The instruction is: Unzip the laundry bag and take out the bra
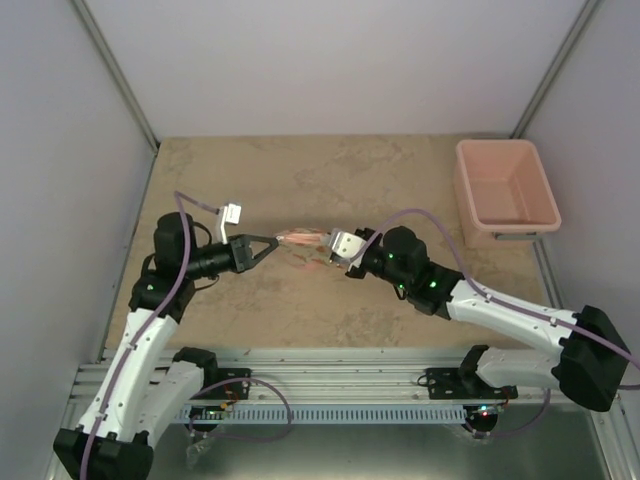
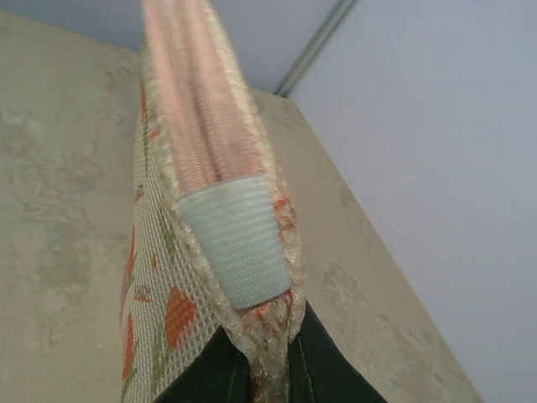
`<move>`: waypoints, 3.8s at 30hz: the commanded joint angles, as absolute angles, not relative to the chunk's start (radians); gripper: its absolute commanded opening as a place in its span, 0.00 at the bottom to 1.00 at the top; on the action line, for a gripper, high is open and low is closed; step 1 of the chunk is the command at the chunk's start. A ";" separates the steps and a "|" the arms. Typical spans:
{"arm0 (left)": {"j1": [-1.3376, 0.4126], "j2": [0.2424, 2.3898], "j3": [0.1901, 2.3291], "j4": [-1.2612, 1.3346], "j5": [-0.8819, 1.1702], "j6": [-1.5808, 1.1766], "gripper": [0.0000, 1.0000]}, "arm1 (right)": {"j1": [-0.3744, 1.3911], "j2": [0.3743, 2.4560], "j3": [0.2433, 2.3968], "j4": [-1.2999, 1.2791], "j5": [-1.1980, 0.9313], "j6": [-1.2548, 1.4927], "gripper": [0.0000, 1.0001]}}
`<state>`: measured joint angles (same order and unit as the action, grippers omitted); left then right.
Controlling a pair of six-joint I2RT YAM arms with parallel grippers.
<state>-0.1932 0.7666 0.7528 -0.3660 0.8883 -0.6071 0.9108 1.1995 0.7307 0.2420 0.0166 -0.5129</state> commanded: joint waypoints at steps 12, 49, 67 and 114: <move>-0.179 0.699 0.738 -0.370 0.887 -0.481 0.00 | 1.094 1.259 0.965 0.012 -0.135 -0.417 0.98; -0.165 0.659 0.735 -0.348 0.813 -0.514 0.00 | 1.176 1.443 1.286 -0.306 0.422 -0.078 0.00; -0.100 0.610 0.667 -0.342 0.799 -0.502 0.00 | 0.669 1.055 0.715 0.142 -0.502 -0.048 0.00; -0.099 0.637 0.769 -0.377 0.867 -0.343 0.00 | 0.894 1.608 1.483 -0.428 -0.589 -0.537 0.29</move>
